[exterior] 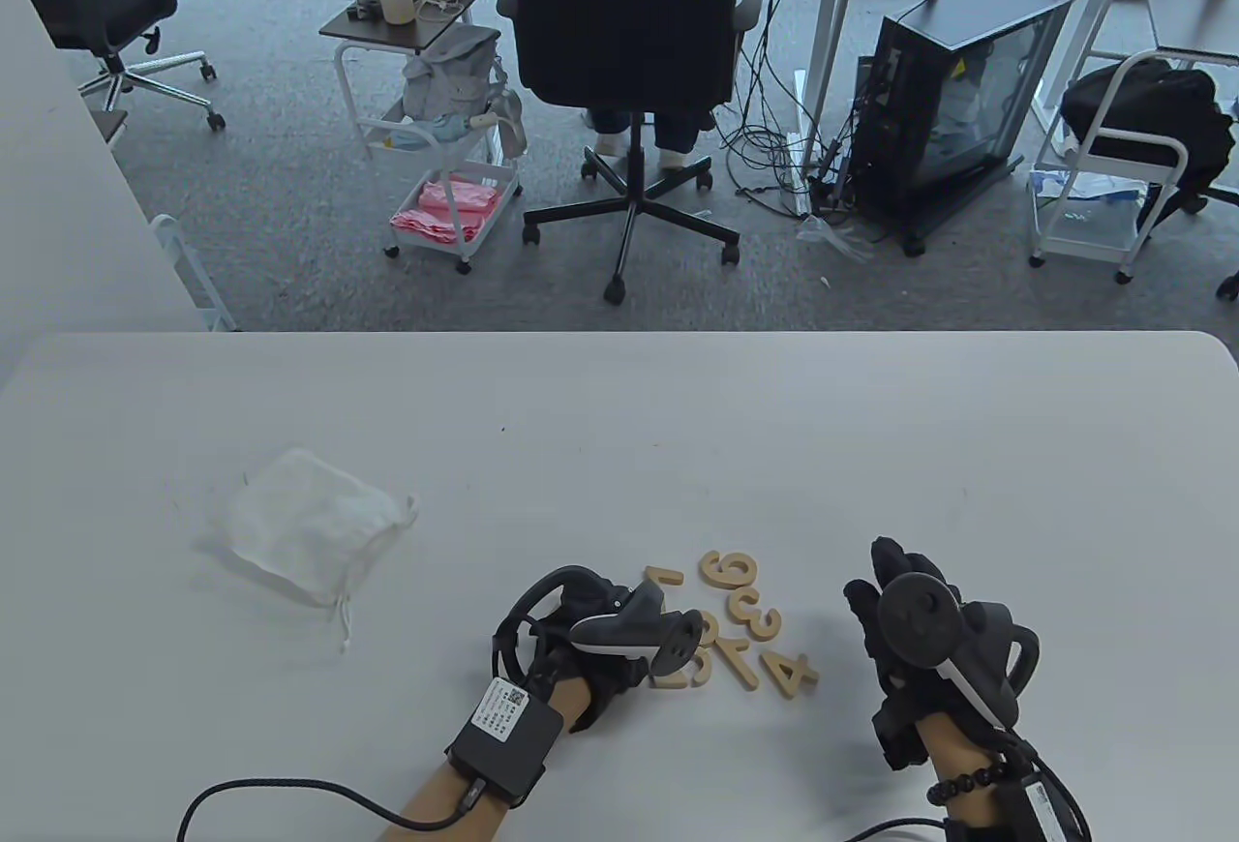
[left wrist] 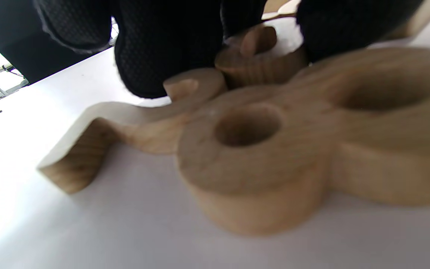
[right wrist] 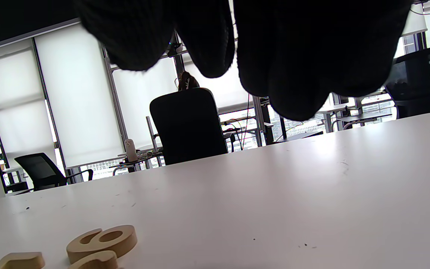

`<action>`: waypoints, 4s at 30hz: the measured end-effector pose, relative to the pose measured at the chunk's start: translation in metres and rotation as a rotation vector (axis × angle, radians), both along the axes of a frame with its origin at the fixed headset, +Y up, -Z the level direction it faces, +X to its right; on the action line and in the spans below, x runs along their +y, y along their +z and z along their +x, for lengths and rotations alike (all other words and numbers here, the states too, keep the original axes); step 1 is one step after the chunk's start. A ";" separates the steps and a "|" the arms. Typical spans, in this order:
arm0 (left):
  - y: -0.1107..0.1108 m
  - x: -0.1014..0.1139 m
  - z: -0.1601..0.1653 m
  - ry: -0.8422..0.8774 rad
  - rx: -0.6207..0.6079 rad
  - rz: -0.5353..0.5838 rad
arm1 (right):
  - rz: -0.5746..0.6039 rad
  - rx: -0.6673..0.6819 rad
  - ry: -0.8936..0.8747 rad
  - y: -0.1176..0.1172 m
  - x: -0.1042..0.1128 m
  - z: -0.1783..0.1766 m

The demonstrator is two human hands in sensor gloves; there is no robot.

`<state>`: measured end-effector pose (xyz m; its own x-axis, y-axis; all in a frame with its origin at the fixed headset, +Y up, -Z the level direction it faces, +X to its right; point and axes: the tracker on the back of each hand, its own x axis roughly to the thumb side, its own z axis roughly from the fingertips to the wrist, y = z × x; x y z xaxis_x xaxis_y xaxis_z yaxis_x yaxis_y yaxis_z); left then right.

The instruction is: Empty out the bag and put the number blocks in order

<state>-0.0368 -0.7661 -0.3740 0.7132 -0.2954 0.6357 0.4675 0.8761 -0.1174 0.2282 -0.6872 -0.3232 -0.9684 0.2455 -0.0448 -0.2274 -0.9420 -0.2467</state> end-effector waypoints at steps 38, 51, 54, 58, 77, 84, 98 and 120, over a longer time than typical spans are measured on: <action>-0.143 0.006 -0.060 0.143 0.717 0.040 | 0.002 0.045 -0.059 0.001 -0.001 -0.004; -0.102 0.052 -0.104 0.388 0.691 0.060 | -0.003 0.120 -0.055 0.005 0.000 -0.016; -0.074 0.074 -0.122 0.470 0.645 0.146 | -0.008 0.162 -0.049 0.008 0.001 -0.026; -0.028 0.096 -0.141 0.534 0.561 0.261 | -0.068 0.216 -0.052 0.008 0.002 -0.041; 0.037 0.071 -0.182 0.521 0.406 0.385 | -0.376 0.237 0.507 -0.017 -0.068 -0.153; 0.041 0.072 -0.182 0.521 0.394 0.401 | -0.351 0.241 0.595 -0.017 -0.076 -0.159; 0.043 0.071 -0.184 0.520 0.393 0.404 | -0.310 0.237 0.638 -0.014 -0.079 -0.162; 0.044 0.071 -0.186 0.527 0.405 0.397 | -0.274 0.214 0.162 -0.020 -0.047 -0.126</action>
